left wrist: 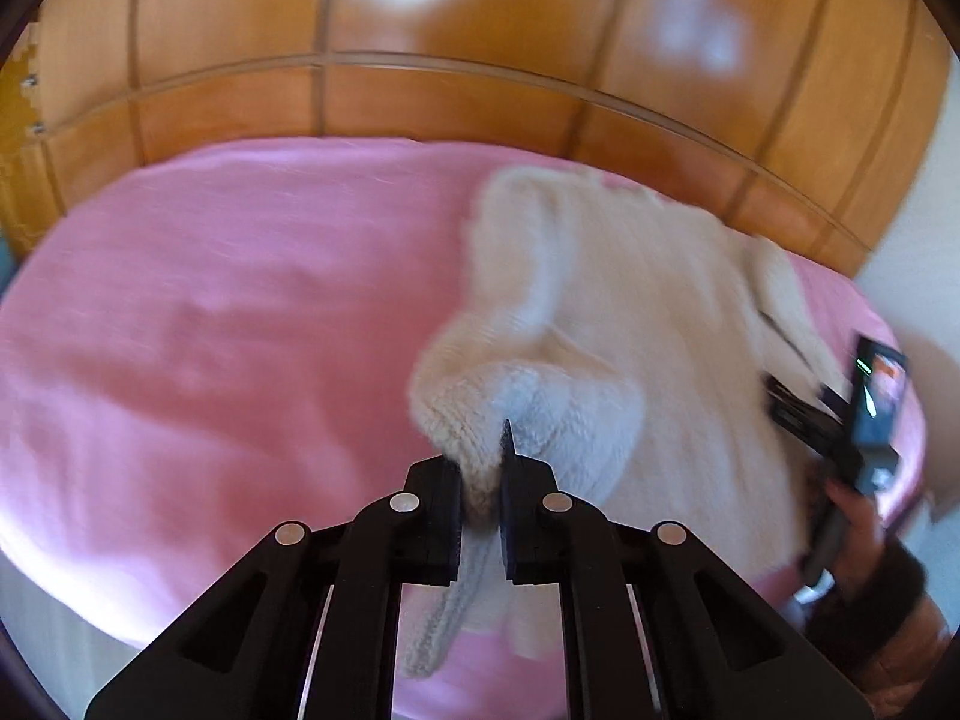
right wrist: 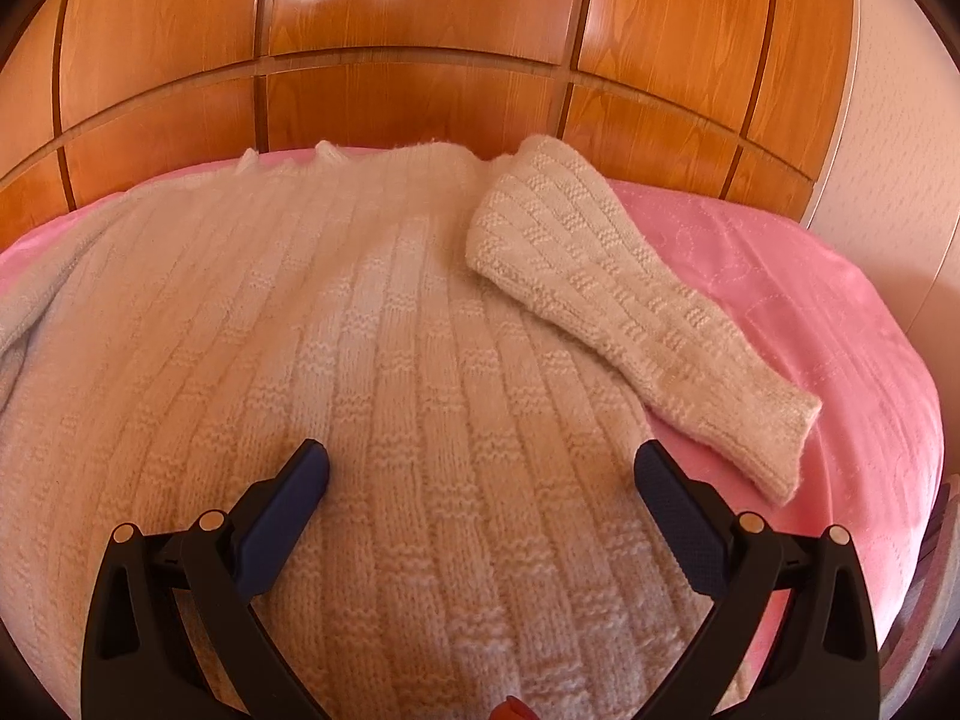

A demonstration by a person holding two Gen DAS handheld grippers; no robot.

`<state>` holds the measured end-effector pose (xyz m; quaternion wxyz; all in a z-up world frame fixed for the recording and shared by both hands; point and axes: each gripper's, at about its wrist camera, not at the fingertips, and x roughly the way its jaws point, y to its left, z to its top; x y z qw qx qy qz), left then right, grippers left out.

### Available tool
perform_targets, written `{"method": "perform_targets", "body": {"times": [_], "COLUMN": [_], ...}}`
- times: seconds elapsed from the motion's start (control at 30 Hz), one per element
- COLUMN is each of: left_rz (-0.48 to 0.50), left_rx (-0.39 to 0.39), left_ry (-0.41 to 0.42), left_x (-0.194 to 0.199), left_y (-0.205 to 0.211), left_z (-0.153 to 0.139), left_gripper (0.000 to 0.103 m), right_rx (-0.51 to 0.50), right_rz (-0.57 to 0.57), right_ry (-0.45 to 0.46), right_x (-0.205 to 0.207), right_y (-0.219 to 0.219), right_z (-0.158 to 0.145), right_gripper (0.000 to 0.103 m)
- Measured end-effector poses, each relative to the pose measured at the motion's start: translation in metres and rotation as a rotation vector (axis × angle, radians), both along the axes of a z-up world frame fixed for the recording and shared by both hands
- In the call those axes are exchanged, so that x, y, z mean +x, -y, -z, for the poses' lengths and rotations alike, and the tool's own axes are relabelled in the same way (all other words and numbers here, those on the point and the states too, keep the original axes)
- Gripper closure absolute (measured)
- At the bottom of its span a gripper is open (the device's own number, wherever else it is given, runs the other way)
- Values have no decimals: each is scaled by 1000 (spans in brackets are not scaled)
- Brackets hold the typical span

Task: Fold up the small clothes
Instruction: 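Grasp a cream sweater sleeve with the left tool and lay it across the body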

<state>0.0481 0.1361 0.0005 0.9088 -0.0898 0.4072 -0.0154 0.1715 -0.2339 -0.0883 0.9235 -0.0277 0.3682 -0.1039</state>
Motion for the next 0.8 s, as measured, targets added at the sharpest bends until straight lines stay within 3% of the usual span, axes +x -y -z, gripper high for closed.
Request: {"method": "perform_targets", "body": {"times": [0.2, 0.33, 0.4, 0.53, 0.63, 0.73, 0.8], "left_rz": [-138, -218, -259, -330, -330, -358, -416], "left_rx": [163, 385, 442, 560, 641, 629, 589], "left_ry": [-2, 38, 46, 53, 33, -62, -172], "left_x": [28, 50, 63, 92, 111, 122, 129], "left_y": [-62, -102, -122, -161, -177, -193, -211], "left_z": [-10, -17, -18, -12, 4, 31, 54], "left_gripper": [95, 96, 95, 96, 95, 93, 72], "right_rx": [17, 24, 25, 23, 30, 39, 40], "right_rz": [0, 0, 0, 0, 0, -1, -2], "right_ry": [-2, -3, -3, -3, -4, -5, -5], "right_x": [-2, -2, -2, -2, -1, -1, -1], "right_y": [0, 1, 0, 1, 1, 2, 2], "right_z": [-1, -1, 0, 0, 1, 1, 1], "right_gripper": [2, 2, 2, 2, 2, 2, 2]}}
